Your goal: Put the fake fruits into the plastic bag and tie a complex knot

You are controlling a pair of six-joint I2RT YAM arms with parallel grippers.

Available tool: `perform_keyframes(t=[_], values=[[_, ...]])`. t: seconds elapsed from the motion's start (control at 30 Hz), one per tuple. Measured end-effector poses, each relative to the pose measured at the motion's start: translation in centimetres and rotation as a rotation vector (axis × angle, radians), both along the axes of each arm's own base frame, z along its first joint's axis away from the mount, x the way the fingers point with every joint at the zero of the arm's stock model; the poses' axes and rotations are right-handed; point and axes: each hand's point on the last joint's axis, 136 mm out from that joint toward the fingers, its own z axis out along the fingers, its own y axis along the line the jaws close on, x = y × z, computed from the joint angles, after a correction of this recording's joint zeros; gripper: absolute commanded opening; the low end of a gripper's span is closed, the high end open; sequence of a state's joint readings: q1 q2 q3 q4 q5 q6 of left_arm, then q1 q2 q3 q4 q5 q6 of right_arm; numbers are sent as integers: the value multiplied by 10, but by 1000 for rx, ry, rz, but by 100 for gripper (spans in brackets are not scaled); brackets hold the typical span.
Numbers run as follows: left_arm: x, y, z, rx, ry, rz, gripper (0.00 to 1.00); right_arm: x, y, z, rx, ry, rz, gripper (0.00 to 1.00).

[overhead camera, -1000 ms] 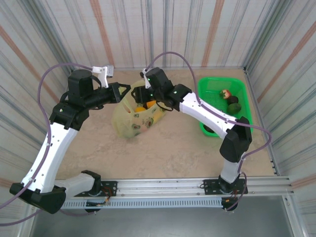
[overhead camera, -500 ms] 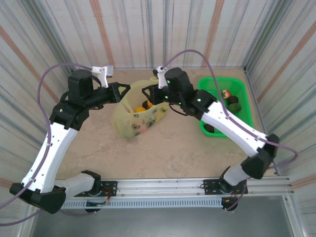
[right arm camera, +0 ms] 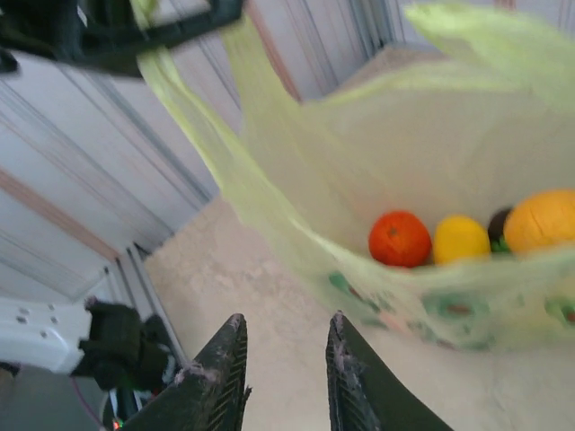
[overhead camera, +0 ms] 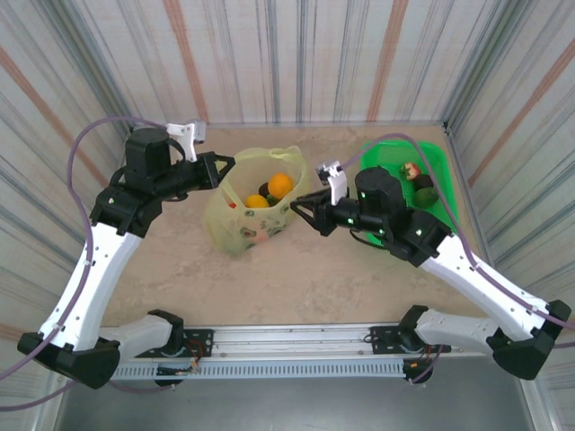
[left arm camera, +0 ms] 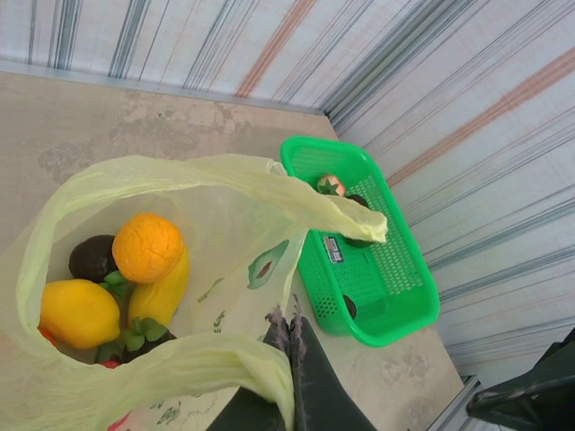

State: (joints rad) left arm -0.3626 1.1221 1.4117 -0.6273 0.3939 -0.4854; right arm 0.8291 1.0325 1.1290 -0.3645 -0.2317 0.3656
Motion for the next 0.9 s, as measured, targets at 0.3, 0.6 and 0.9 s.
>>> perform_keyframes(t=[0.3, 0.6, 0.9], values=[[1, 1, -2, 16, -6, 0, 0, -10, -39, -12, 14, 17, -77, 11], [1, 0, -1, 17, -7, -1, 0, 6, -91, -86, -196, 291, -372, 0], [1, 0, -1, 17, -8, -2, 0, -19, -162, -182, -472, 625, -716, 0]])
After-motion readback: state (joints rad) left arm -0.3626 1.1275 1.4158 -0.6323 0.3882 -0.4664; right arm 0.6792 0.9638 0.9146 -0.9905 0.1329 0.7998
